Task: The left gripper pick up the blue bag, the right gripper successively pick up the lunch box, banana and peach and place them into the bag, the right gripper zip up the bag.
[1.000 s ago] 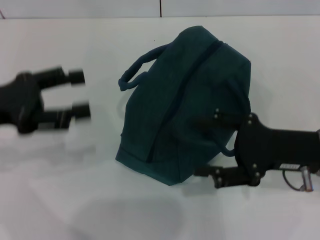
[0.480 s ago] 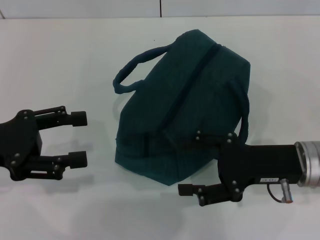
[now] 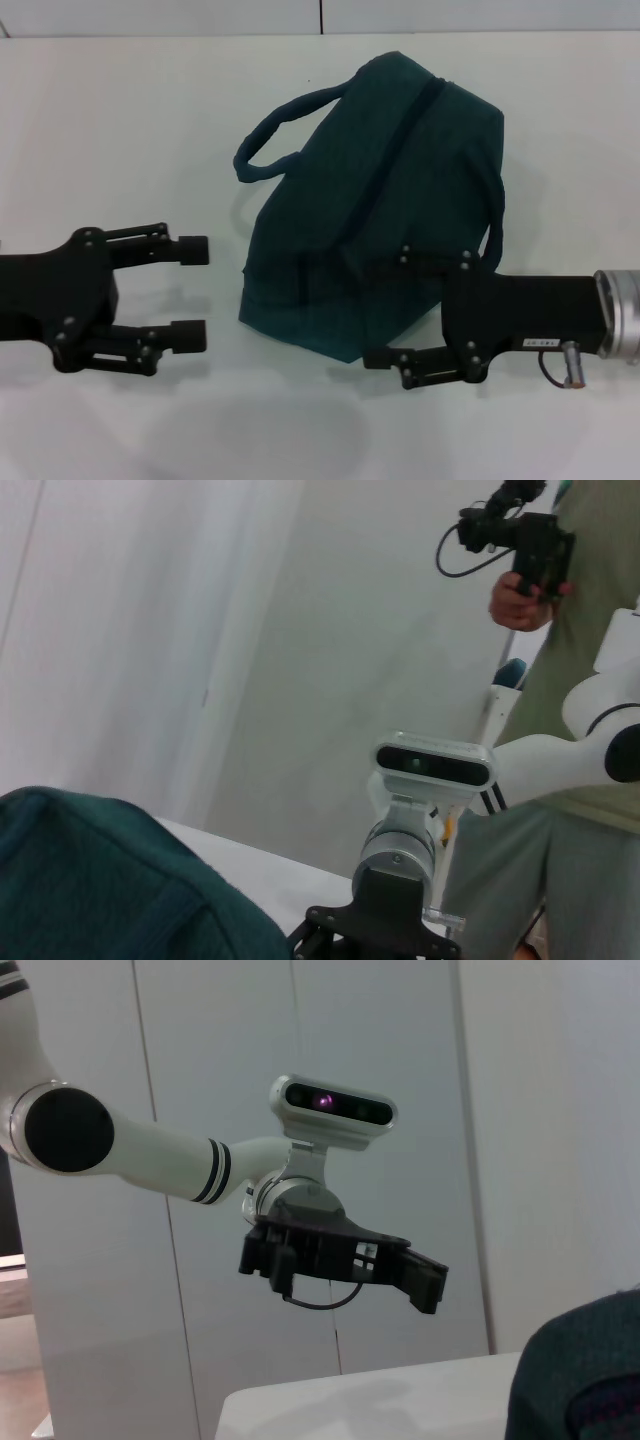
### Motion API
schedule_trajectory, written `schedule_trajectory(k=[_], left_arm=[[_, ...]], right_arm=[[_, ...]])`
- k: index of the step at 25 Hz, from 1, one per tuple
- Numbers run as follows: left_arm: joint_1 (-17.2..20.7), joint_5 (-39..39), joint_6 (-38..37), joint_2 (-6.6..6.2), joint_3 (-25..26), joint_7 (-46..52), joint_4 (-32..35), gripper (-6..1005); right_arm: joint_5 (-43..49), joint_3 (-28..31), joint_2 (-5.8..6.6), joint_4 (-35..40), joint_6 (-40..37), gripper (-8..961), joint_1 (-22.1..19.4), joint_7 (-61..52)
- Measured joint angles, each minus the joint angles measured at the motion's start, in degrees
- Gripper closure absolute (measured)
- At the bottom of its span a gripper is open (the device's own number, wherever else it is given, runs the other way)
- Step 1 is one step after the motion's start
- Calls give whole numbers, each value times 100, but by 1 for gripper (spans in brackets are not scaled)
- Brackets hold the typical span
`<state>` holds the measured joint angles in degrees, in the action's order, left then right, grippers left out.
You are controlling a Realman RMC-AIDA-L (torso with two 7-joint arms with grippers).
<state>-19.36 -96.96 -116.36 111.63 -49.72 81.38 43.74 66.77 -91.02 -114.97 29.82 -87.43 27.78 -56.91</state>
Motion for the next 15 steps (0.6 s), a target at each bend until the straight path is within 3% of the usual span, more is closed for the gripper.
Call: schedule_trajectory(k=[15], left_arm=[[-164, -57, 11, 139, -143, -154, -15, 118]], right_arm=[[42, 148, 196, 50, -246, 113, -80, -88]])
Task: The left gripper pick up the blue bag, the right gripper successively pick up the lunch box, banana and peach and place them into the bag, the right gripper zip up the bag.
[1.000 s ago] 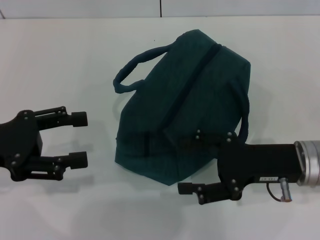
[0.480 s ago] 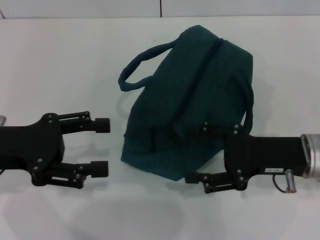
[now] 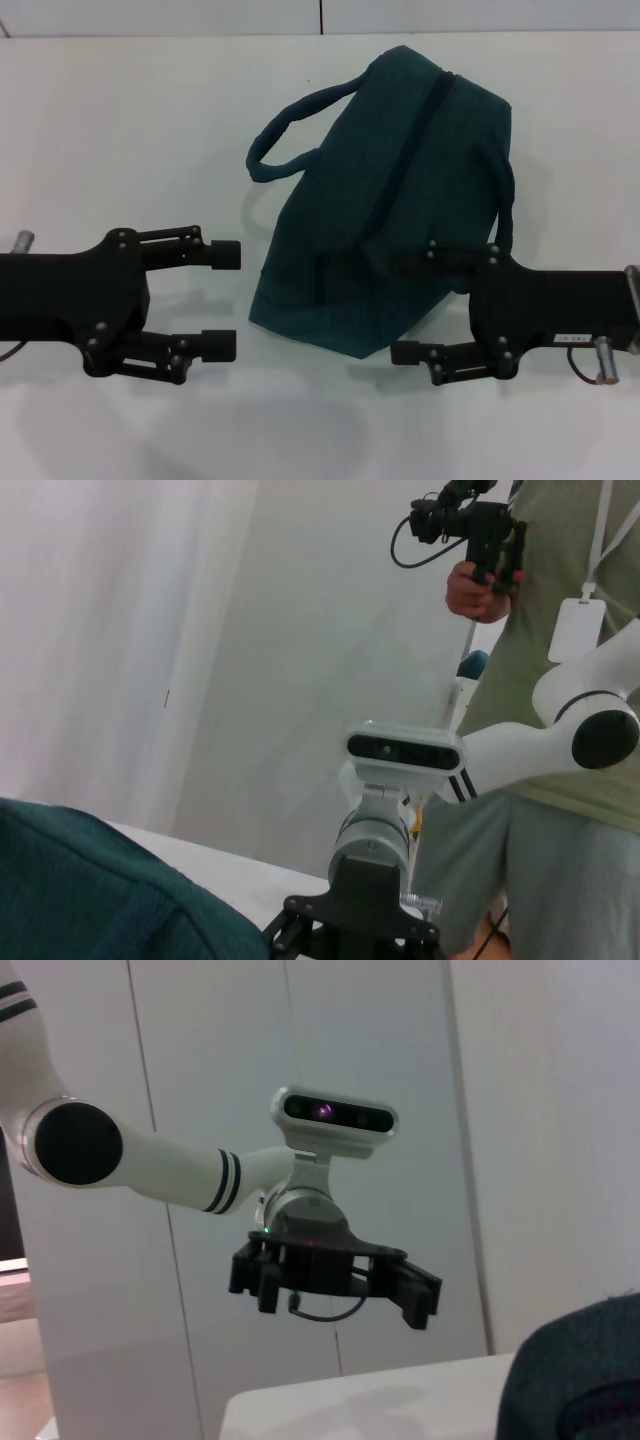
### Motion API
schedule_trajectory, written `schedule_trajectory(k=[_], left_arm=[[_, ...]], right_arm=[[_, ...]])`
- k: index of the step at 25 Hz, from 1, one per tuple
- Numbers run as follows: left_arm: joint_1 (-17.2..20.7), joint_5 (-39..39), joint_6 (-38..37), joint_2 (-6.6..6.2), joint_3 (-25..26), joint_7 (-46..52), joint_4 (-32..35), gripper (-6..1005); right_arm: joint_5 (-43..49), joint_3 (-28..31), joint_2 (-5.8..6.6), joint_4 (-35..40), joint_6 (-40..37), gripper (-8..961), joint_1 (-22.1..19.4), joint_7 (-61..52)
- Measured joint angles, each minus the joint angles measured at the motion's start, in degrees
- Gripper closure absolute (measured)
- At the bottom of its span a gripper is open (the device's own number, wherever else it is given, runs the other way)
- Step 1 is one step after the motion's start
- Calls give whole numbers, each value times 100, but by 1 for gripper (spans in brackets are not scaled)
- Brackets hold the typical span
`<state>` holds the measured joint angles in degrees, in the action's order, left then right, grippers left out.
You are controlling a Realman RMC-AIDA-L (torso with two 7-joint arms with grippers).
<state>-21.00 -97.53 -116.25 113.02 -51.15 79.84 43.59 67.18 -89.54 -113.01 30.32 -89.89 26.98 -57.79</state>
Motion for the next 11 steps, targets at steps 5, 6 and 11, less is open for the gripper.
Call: schedule_trajectory(k=[5, 6, 11], left_arm=[[-1, -44, 10, 8, 35, -26, -1, 118], [-1, -39, 13, 11, 46, -44, -6, 118], [-1, 6, 22, 18, 57, -158, -92, 118]], right_arm=[[74, -13, 25, 1, -315, 113, -19, 11], [114, -13, 30, 1, -402, 113, -29, 22], [142, 101, 116, -5, -652, 113, -75, 49]])
